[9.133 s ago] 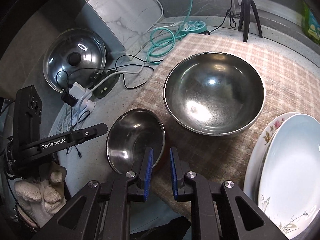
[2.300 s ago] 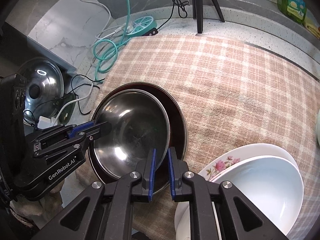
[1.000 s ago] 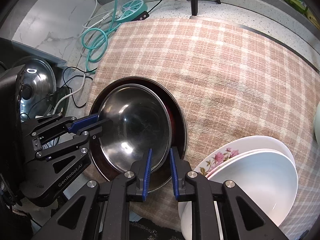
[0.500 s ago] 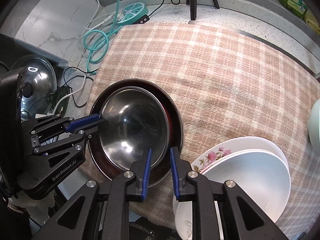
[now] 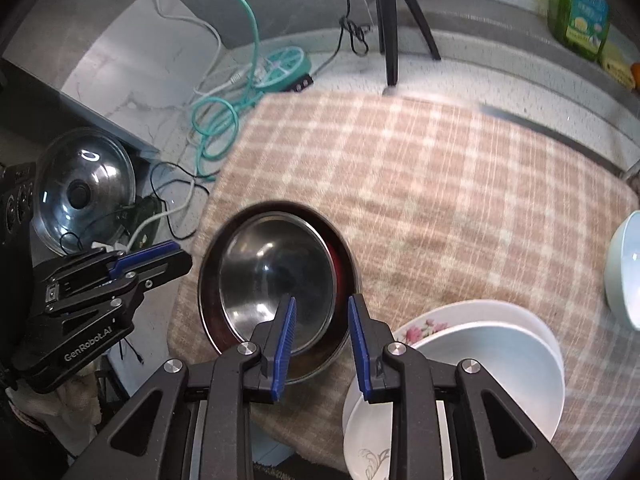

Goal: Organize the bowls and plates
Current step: 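Open both grippers and release the steel bowl rim, then move both grippers to the rim of the light blue bowl by the faucet, then close both grippers together on the light blue bowl rim, then lift the light blue bowl and carry it over the steel bowl with both grippers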

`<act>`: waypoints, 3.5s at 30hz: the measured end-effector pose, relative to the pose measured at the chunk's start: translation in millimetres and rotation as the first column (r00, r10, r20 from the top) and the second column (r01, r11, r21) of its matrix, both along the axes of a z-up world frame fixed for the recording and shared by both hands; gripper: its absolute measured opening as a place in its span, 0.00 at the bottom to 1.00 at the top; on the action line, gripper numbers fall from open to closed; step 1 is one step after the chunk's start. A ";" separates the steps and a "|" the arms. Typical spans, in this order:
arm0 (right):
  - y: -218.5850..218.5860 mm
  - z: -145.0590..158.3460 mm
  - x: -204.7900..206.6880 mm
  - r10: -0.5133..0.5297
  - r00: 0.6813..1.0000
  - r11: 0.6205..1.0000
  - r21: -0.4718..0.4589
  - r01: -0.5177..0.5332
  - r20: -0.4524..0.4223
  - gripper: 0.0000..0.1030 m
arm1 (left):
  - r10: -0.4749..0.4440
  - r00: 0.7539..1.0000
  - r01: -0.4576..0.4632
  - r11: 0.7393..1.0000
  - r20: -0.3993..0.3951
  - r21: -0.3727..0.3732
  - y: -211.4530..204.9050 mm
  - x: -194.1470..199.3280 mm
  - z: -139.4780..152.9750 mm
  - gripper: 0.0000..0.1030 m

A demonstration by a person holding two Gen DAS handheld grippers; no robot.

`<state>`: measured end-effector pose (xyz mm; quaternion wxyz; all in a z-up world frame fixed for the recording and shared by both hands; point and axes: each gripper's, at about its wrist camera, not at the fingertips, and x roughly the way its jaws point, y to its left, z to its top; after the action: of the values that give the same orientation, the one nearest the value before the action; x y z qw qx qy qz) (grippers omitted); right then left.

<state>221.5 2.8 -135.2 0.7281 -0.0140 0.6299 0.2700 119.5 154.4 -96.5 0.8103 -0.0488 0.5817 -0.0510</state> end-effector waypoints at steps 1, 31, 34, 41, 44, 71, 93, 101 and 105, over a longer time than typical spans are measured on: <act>-2.6 5.9 0.4 -0.004 1.000 1.000 0.022 0.003 0.020 0.24 | 0.014 1.000 -0.014 1.000 0.025 -0.016 1.2 -3.5 7.9 0.12; -254.4 78.2 -11.7 -0.288 0.902 0.957 0.128 0.260 0.322 0.30 | 0.027 0.986 0.018 0.964 0.167 -0.264 -152.1 -9.6 40.5 0.12; -275.4 75.7 -10.1 -0.297 0.894 0.954 0.131 0.268 0.335 0.37 | 0.014 0.986 0.031 0.962 0.163 -0.271 -173.5 -4.4 37.5 0.12; -319.6 64.7 5.3 -0.330 0.886 0.944 0.130 0.304 0.327 0.37 | -0.011 0.991 0.046 0.964 0.135 -0.263 -222.3 15.3 21.6 0.12; -335.9 57.3 16.1 -0.341 0.886 0.940 0.122 0.318 0.314 0.37 | 0.000 0.993 0.032 0.963 0.116 -0.269 -237.7 24.5 12.4 0.12; -352.9 -21.6 106.2 -0.320 0.947 0.931 0.191 0.310 0.022 0.20 | 0.060 0.997 -0.073 0.965 -0.058 -0.253 -290.5 102.6 -54.4 0.11; -349.1 -38.3 119.4 -0.320 0.946 0.927 0.186 0.325 -0.052 0.11 | 0.035 0.996 -0.053 0.969 -0.080 -0.241 -295.3 115.5 -65.7 0.06; -349.2 -41.1 120.2 -0.328 0.943 0.928 0.169 0.333 -0.057 0.07 | 0.029 0.996 -0.048 0.968 -0.080 -0.248 -297.5 116.9 -66.4 0.06; -350.7 -41.0 120.0 -0.338 0.939 0.925 0.162 0.343 -0.060 0.07 | 0.031 0.997 -0.049 0.967 -0.077 -0.251 -297.6 116.0 -63.6 0.06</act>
<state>341.5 -347.9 -176.2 0.7525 0.1620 0.6086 0.1925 235.5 -143.2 -160.2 0.7768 -0.1652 0.5983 -0.1065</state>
